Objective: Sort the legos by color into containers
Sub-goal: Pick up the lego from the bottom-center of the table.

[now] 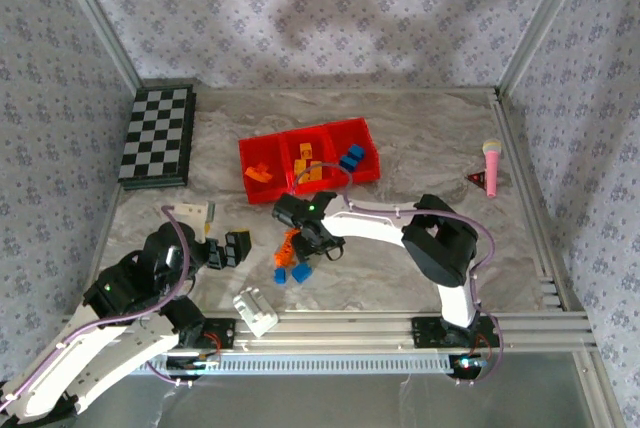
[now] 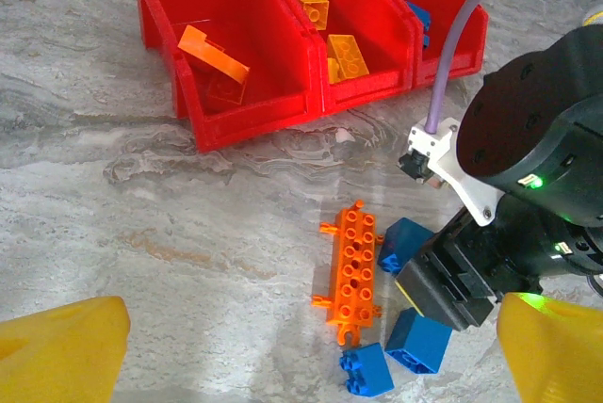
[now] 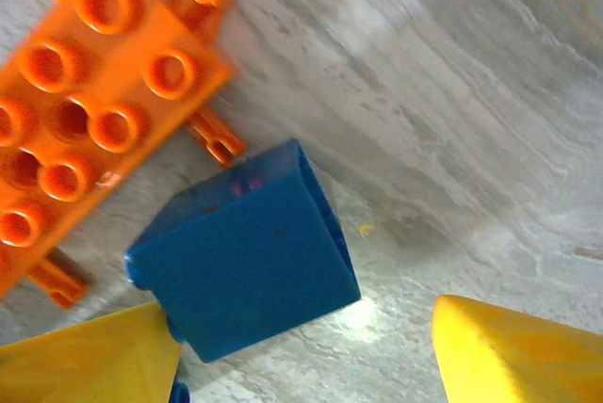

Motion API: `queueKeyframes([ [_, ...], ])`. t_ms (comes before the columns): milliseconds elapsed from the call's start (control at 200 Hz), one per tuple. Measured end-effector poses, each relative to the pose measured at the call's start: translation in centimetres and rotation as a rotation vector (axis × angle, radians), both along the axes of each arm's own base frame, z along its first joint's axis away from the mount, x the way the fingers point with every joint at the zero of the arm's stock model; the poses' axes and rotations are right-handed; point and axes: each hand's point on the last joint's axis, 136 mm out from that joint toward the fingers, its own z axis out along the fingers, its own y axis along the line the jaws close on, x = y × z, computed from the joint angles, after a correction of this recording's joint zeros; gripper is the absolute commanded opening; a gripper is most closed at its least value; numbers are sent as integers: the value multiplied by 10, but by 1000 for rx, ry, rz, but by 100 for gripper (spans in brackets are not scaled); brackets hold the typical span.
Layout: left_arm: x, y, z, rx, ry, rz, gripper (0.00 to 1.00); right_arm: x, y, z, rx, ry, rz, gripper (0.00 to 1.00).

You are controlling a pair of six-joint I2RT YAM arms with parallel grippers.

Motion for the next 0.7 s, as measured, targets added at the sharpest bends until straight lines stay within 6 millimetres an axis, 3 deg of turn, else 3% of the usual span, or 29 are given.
queueKeyframes([
  [235,0,0,0,0,0,0,100,1,0,1,-4,-6,12,73],
  [470,0,0,0,0,0,0,100,9,14,3,6,-19,56,72],
  [700,0,0,0,0,0,0,100,13,13,-11,-19,5,80,64],
])
